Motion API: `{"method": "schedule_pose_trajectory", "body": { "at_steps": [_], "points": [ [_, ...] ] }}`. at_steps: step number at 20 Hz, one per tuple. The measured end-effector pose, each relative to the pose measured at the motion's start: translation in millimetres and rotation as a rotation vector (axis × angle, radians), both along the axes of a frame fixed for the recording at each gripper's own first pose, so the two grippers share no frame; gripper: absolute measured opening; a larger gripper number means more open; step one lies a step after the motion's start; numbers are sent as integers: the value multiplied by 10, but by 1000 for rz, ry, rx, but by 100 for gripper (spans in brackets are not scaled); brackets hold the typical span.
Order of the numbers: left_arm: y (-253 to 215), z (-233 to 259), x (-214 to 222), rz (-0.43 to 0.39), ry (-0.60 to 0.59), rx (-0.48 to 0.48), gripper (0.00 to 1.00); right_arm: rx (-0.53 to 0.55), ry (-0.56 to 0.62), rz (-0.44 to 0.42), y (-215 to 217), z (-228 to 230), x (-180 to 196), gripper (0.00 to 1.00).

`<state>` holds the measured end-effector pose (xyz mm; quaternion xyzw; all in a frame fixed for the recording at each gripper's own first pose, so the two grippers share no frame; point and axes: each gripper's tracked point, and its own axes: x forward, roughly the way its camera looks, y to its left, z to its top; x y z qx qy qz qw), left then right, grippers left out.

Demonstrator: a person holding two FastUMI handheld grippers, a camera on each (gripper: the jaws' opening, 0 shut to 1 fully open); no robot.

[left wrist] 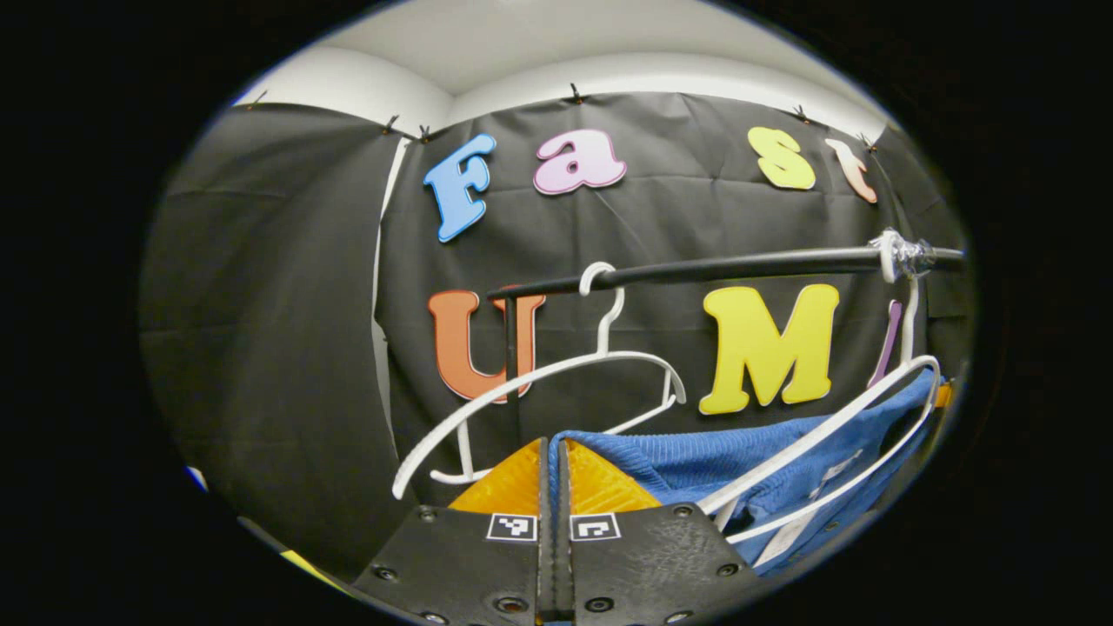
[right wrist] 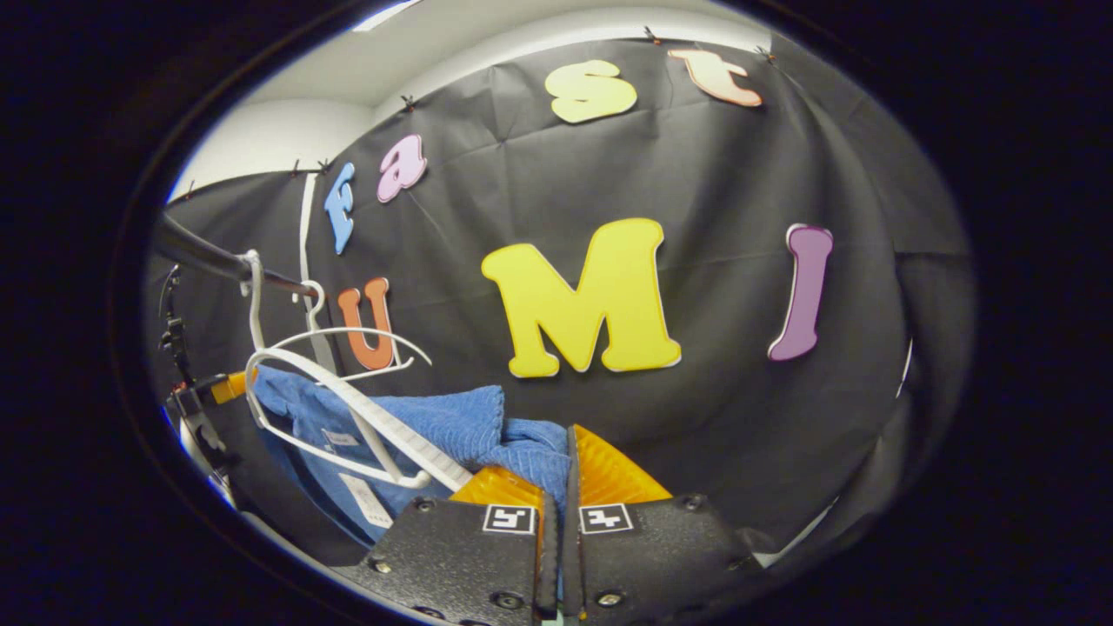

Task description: Grasp the clothes on the hanger with both hands and then place them into the laundry hamper below.

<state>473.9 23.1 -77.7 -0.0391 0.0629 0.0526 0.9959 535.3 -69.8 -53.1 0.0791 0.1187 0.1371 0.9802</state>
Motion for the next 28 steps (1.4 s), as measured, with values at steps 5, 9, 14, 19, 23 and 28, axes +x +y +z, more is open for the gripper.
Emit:
{"method": "schedule_pose_trajectory", "body": {
  "at_steps": [5, 9, 14, 19, 23, 28],
  "points": [
    [81, -427, -181, 0, 56, -75, 0, 52, 113, 30, 77, -534, -91, 6],
    [128, -825, -397, 34, 135, -67, 0, 32, 170, 34, 184, -888, -273, 6],
    [-51, -1196, -826, 11, 228, 18, 0, -13, 214, 48, 437, -1180, -648, 6],
    [-442, -1102, -1054, -120, 221, 27, 0, -34, 178, 75, 939, -1053, -1101, 6],
    [-781, -892, -1167, -235, 194, 27, 0, 2, 120, 94, 1396, -804, -1336, 6],
    [-1027, -975, -1332, -324, 203, -11, 0, 44, 132, 122, 1823, -919, -1605, 6]
  ]
}}
